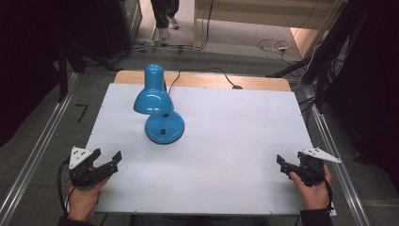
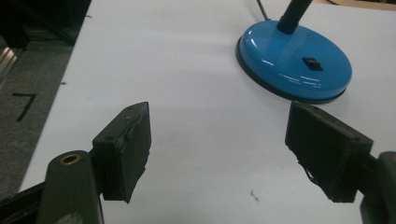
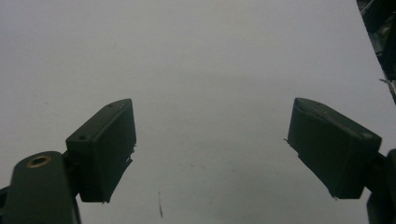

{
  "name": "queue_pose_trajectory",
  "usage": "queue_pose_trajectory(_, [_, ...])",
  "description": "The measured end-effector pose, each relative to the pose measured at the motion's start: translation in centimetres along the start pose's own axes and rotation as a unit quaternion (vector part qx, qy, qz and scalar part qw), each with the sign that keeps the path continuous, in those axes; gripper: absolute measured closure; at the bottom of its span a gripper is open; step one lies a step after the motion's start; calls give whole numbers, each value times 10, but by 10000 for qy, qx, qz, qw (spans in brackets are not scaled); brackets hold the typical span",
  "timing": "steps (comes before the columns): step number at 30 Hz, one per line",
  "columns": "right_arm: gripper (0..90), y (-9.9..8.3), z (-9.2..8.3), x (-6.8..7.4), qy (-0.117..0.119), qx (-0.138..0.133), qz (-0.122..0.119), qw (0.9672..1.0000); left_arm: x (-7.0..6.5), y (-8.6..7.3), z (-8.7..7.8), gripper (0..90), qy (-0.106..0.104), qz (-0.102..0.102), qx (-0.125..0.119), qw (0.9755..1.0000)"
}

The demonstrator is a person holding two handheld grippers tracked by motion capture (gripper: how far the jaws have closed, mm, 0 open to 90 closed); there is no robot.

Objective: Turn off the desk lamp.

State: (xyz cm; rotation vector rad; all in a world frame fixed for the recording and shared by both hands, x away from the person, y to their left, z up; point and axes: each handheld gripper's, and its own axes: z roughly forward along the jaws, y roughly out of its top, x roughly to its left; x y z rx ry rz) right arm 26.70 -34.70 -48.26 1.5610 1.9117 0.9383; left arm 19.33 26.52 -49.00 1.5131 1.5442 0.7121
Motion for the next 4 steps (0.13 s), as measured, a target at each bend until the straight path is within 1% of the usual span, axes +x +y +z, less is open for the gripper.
queue_pose_trajectory(2, [139, -1, 0, -4, -52, 3, 34, 10000, 4, -1, -2, 210, 22, -53, 1, 10000])
queue_pose_trajectory(4, [132, -3, 1, -9, -146, 25, 61, 9999, 7, -2, -3, 166, 52, -141, -15, 9999])
